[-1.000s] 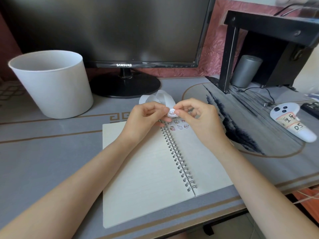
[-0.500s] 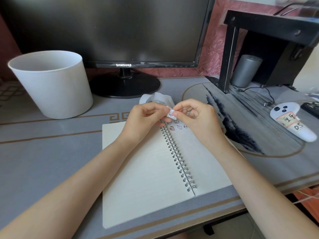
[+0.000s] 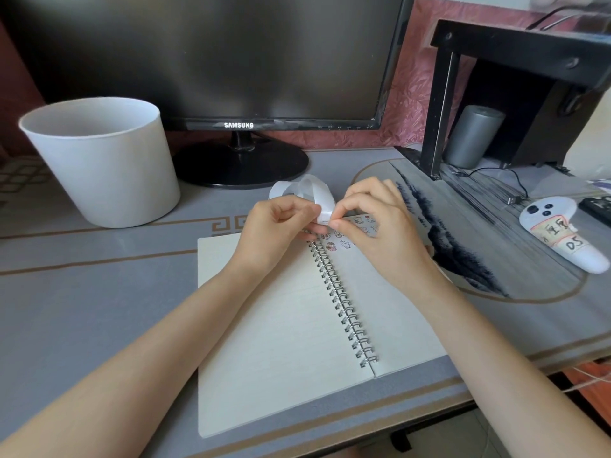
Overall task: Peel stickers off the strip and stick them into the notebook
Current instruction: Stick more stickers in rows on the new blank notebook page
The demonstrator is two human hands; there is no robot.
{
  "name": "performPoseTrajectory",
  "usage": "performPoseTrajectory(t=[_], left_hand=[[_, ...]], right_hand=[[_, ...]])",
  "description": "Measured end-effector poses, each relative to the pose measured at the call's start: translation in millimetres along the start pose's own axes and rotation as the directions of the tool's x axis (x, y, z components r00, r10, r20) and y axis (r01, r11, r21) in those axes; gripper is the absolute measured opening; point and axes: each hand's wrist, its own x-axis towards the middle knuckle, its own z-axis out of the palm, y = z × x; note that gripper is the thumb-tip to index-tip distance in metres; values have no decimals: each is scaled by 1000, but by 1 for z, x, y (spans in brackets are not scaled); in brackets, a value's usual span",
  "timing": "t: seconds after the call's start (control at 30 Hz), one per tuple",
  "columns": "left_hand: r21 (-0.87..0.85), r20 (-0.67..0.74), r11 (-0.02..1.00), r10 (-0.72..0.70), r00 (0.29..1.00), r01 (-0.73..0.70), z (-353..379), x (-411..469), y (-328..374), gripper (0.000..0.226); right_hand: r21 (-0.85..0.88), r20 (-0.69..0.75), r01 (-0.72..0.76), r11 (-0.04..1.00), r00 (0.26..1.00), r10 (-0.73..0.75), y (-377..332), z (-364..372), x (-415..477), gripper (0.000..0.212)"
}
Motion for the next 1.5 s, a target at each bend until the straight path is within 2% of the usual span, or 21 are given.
performPoseTrajectory(t=[0.07, 0.1, 0.23, 0.37, 0.43, 0.57, 1.23, 1.5], left_hand=[[4, -7, 1000, 0, 1000, 0, -1, 1, 0, 15], [2, -13, 1000, -1, 1000, 1, -1, 1, -1, 16], [9, -23, 1000, -6, 1000, 6, -1, 2, -2, 16], [21, -34, 1000, -7, 999, 8, -2, 3, -3, 17], [24, -34, 1000, -8, 999, 9, -2, 3, -4, 17], [25, -32, 1000, -11, 999, 12, -2, 3, -4, 16], [29, -25, 999, -21, 999, 21, -2, 2, -2, 16], [23, -26, 1000, -19, 999, 19, -1, 1, -1, 16]], right_hand=[[71, 23, -16, 997, 1000, 15, -4, -4, 0, 3], [140, 48, -74, 987, 997, 68, -6, -7, 0, 4], [396, 256, -409, 822, 909, 328, -7, -16, 2, 6], [328, 447, -651, 684, 745, 495, -1, -19, 0, 5], [265, 493, -710, 653, 681, 541, 0, -19, -1, 3], [222, 483, -723, 654, 664, 571, 0, -15, -2, 1], [200, 430, -713, 672, 680, 594, 7, -3, -6, 10], [172, 398, -692, 702, 700, 593, 5, 1, -6, 7]])
